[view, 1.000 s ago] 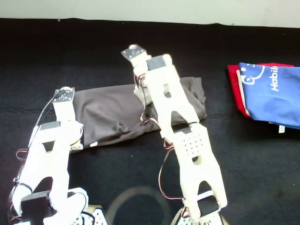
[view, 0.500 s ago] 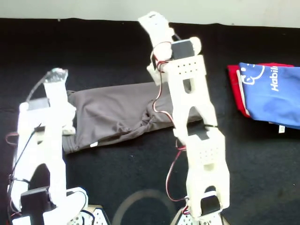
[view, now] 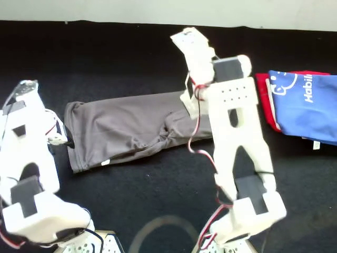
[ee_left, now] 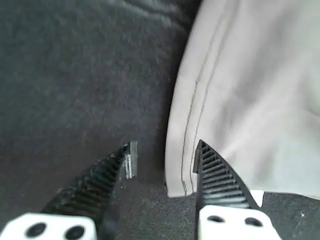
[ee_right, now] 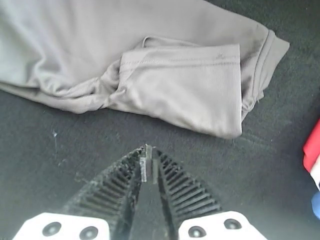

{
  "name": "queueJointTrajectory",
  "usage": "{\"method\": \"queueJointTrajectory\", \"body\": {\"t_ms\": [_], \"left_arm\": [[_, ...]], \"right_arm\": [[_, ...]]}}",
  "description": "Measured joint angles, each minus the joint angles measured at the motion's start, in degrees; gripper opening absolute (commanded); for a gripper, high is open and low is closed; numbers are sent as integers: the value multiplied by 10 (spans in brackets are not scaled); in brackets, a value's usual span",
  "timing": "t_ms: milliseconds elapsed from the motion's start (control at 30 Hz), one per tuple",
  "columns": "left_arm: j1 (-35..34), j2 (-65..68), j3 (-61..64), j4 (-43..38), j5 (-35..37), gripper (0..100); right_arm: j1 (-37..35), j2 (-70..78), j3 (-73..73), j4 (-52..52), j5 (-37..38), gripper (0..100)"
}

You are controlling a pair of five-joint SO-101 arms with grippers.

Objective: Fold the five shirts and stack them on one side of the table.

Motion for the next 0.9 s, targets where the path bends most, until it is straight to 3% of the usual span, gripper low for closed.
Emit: {"method": "queueJointTrajectory", "body": {"t_ms": [367,567,633,700,900], "left_arm": [[53,154,-107,17,20,199],[81,213,-174,82,20,194],[86,233,-200,104,20,138],[87,255,-228,121,20,2],[76,318,-310,177,14,9]], "right_arm": [[0,-69,50,0,0,145],[0,-69,50,0,0,145],[0,-69,50,0,0,145],[0,-69,50,0,0,144],[0,-115,52,0,0,128]]}}
